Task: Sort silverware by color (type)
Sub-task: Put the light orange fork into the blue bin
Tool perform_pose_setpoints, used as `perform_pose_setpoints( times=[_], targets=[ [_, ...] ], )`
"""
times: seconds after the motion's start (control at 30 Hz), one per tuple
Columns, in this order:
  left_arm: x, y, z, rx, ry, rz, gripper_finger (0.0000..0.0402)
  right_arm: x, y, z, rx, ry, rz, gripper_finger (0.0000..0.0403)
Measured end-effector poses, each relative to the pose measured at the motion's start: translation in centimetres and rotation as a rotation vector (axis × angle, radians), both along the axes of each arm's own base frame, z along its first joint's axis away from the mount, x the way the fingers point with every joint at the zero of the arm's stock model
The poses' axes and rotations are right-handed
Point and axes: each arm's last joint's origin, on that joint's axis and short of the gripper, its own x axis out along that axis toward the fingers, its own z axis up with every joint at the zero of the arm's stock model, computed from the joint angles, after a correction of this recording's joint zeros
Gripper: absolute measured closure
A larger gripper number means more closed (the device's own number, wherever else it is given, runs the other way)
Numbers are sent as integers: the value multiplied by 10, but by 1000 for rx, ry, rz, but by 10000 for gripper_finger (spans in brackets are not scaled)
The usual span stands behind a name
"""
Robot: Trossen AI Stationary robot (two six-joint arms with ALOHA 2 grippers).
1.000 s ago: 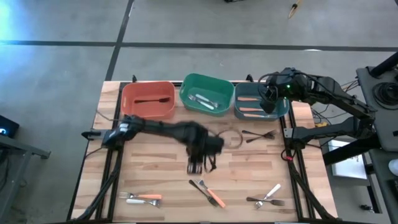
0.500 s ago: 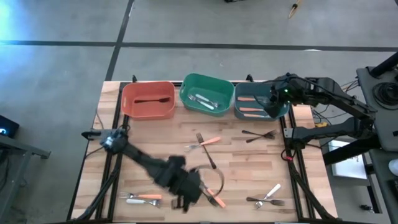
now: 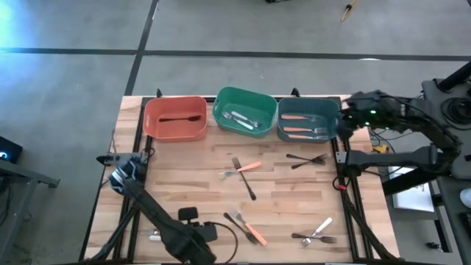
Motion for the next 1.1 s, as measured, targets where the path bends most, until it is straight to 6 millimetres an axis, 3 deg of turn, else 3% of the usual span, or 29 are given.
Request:
perform_pose_setpoints(
  times=[0.13, 0.37, 0.5, 1.1],
  targets=[
    [-16, -1, -15, -65, -58, 77, 313, -9, 3, 1, -5, -37, -8, 289],
    [-56, 27, -35, -170, -8, 222, 313, -10, 4, 0, -3, -35, -7, 289],
    [-69, 36, -42, -250, 0, 224, 313, -10, 3, -2, 2, -33, -10, 289],
    [-82, 46, -90, -183, 36, -23, 323, -2, 1, -15, 49, -5, -52, 289]
  ],
)
